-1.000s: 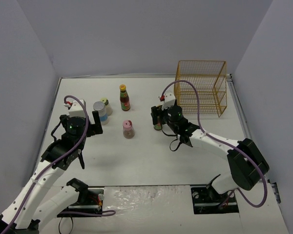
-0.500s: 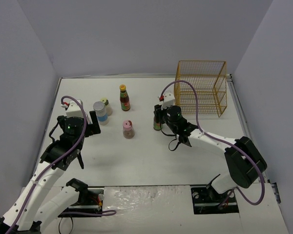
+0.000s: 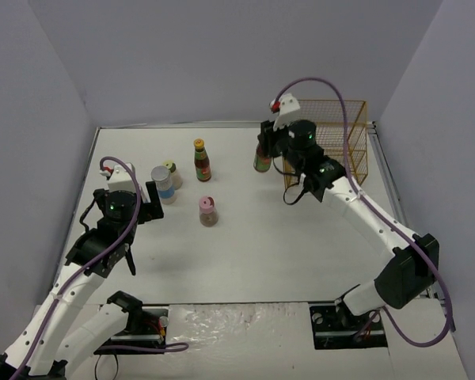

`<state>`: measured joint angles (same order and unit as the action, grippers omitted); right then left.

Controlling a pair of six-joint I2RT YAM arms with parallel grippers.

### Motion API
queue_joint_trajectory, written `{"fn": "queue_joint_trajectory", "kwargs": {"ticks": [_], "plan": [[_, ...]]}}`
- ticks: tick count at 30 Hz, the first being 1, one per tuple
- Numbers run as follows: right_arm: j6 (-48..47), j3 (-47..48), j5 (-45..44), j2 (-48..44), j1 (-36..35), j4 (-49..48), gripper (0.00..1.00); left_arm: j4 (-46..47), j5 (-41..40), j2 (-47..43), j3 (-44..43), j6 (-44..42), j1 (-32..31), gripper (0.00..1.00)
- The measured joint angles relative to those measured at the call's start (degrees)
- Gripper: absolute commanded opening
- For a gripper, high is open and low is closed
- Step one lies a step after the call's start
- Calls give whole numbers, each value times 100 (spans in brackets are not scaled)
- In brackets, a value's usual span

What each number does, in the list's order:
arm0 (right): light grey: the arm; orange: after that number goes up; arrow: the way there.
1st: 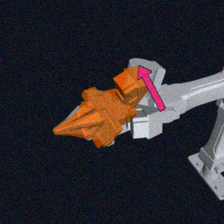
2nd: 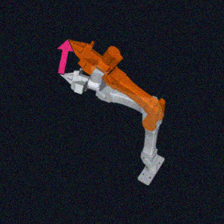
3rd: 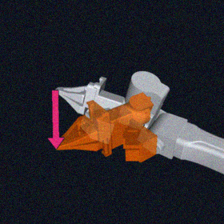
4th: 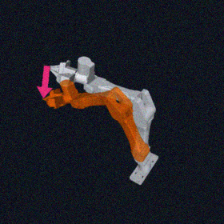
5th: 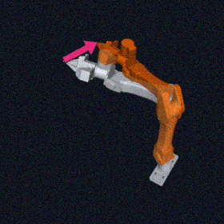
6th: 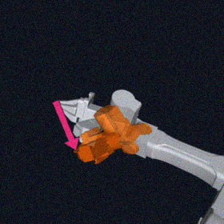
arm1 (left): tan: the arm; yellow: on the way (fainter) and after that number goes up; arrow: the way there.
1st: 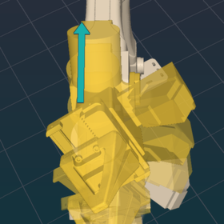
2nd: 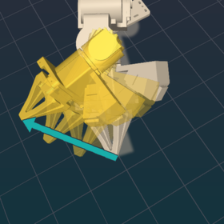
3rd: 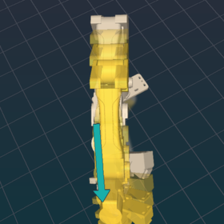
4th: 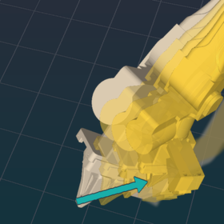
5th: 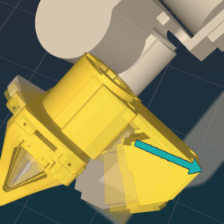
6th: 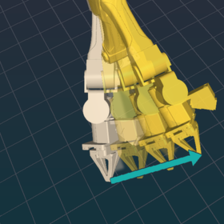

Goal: Organize the condiment bottles

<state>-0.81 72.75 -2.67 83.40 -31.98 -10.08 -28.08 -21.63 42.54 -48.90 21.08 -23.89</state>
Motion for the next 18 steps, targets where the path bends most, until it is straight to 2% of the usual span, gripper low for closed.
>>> {"fn": "queue_joint_trajectory", "kwargs": {"ticks": [10,18], "plan": [[-134,2242,372,427,1679,399,0,-6,95,121,3,9,47,97],[-120,3464,959,1853,2684,555,0,-4,216,159,9,17,74,97]]}}
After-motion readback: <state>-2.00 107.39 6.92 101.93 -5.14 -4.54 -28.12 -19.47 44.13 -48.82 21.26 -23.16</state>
